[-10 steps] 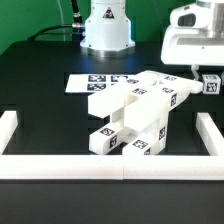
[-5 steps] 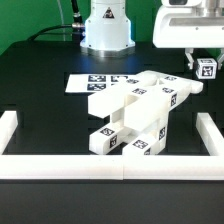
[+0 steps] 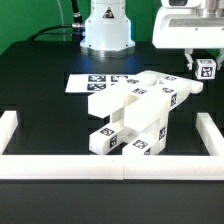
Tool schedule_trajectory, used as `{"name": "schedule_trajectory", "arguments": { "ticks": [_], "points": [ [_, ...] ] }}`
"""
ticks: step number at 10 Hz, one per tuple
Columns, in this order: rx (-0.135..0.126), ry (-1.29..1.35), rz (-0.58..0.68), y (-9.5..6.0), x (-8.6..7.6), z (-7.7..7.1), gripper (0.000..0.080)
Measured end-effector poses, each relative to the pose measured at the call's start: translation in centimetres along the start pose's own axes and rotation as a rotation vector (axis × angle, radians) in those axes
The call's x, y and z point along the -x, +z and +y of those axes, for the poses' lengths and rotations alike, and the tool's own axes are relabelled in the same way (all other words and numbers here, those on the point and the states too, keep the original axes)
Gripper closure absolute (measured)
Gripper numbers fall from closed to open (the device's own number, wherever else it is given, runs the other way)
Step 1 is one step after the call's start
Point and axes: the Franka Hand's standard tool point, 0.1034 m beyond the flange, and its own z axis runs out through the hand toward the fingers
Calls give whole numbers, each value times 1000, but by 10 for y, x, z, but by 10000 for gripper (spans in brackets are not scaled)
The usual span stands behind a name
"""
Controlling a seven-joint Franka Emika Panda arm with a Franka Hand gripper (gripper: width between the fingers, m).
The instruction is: Assemble chair
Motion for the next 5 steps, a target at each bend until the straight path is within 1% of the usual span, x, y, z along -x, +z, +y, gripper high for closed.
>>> {"name": "schedule_trajectory", "arguments": {
  "ticks": [1, 2, 3, 5],
  "points": [
    [-5, -41, 11, -14, -23, 14, 515],
    [-4, -52, 12, -18, -36, 25, 515],
    [-3, -47, -6, -19, -39, 28, 515],
    [-4, -51, -1, -18, -37, 25, 515]
  ]
}}
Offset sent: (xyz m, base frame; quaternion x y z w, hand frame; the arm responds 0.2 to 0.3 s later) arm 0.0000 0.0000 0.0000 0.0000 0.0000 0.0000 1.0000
